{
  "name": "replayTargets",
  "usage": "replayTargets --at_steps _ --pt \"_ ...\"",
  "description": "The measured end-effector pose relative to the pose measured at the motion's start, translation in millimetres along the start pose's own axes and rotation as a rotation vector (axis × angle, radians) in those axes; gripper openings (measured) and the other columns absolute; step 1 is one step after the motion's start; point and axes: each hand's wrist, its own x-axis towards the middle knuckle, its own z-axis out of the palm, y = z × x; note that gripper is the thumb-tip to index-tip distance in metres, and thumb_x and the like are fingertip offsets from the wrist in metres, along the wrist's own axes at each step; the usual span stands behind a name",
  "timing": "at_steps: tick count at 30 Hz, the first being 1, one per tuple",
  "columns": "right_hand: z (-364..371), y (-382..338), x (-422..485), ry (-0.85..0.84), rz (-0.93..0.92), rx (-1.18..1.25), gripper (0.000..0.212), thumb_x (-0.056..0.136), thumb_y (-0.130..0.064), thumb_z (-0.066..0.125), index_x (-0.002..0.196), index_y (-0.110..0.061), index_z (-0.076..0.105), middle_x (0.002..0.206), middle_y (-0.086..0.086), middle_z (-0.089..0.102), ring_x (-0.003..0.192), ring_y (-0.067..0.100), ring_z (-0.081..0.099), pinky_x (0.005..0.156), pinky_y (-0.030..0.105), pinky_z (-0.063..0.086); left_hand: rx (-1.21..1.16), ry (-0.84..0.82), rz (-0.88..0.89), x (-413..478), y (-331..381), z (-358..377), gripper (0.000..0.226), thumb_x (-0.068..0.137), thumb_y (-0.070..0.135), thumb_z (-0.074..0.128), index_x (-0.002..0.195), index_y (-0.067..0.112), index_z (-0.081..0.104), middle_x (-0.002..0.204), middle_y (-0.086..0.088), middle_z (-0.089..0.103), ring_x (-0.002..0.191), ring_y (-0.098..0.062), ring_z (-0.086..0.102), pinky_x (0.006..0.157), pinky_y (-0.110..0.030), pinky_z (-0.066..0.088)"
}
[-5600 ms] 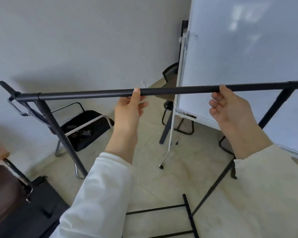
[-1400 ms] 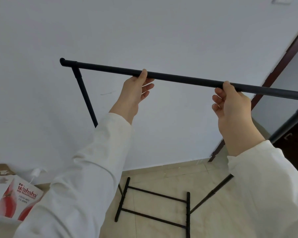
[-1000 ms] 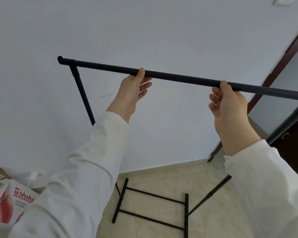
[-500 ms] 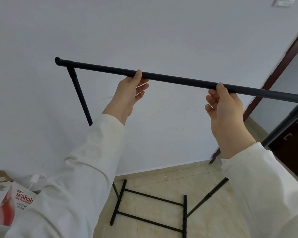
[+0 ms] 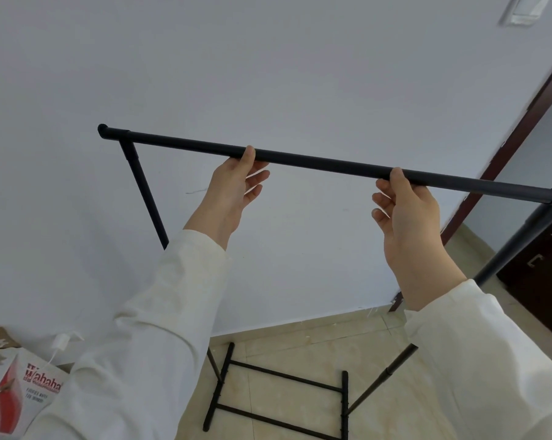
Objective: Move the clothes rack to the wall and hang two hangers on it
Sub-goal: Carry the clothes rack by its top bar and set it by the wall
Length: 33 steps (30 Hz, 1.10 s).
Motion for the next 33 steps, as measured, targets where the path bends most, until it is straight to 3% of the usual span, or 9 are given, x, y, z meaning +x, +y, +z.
replayTargets --at_steps 9,16,27,33 --pt "-2 2 1 -0.003 0.016 -0.011 0.014 0.088 -0.034 0.052 0.078 -0.025 0.057 0.075 -0.011 0.064 0.065 0.004 0.057 0.064 0.021 0.046 0.048 0.008 -0.003 -2 1 0 0.025 0.091 0.038 0.045 0.105 0.021 0.056 0.091 0.01 0.068 0.089 -0.007 0.063 0.071 -0.022 0.047" --pt "-12 5 -4 -0.051 0.026 -0.004 0.016 0.086 -0.038 0.055 0.076 -0.025 0.058 0.076 -0.012 0.064 0.065 0.004 0.058 0.062 0.021 0.046 0.039 0.056 0.009 -15 -2 5 0.021 0.091 0.04 0.042 0.091 0.027 0.058 0.089 0.011 0.07 0.086 -0.007 0.065 0.07 -0.022 0.048" --pt "-74 5 -12 -0.168 0.096 -0.13 0.013 0.089 -0.032 0.051 0.095 -0.023 0.059 0.085 -0.009 0.064 0.077 0.008 0.059 0.066 0.021 0.046 0.224 0.059 -0.051 -70 -25 35 0.022 0.091 0.03 0.046 0.107 0.019 0.057 0.097 0.007 0.067 0.087 -0.009 0.063 0.072 -0.022 0.047" --pt "-168 4 -5 -0.177 0.061 -0.28 0.007 0.088 -0.027 0.054 0.09 -0.024 0.06 0.084 -0.009 0.064 0.074 0.008 0.058 0.064 0.021 0.045 0.501 -0.009 0.202 -110 -23 100 0.007 0.088 0.03 0.05 0.085 0.03 0.057 0.085 0.016 0.067 0.067 0.004 0.064 0.068 -0.017 0.047"
